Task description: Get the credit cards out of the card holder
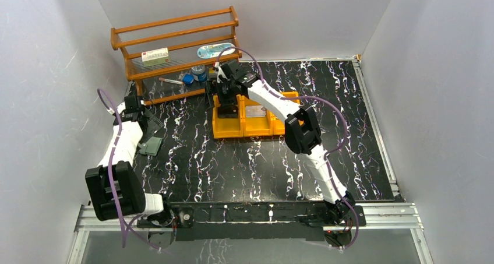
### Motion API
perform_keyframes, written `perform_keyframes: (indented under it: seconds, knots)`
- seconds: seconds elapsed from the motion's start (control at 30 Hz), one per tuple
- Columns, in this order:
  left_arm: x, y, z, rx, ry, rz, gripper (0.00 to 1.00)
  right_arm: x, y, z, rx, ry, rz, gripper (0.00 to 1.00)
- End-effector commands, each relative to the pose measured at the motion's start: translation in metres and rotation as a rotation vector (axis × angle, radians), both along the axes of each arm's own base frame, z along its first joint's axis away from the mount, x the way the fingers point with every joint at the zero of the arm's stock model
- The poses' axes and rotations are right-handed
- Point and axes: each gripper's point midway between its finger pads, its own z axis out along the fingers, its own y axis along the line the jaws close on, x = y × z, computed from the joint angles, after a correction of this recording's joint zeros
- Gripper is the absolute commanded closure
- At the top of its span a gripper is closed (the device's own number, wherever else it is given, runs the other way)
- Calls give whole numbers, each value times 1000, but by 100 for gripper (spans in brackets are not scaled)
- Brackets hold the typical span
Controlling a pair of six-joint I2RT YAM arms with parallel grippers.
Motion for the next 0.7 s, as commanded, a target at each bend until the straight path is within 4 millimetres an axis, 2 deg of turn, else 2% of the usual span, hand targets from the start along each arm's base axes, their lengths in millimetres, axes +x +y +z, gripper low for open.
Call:
perform_keyframes:
  seconds: [0.0,0.1,0.3,0.5,0.67]
  knots:
    - [7,20,2,64,19,75,2,-12,-6,82,117,-112,65,2]
    - [3,30,-10,61,64,168,2,-27,-23,94,98,-127,72,2]
    - [-1,44,-32,7,198,306,2,-58,-66,86,-8,-116,64,2]
    - [-2,35,-61,-56,278,295,2,-83,-96,74,-72,-87,53,2]
    - [-14,22,-67,-111,281,278,3,-97,-115,61,-120,-61,29,2]
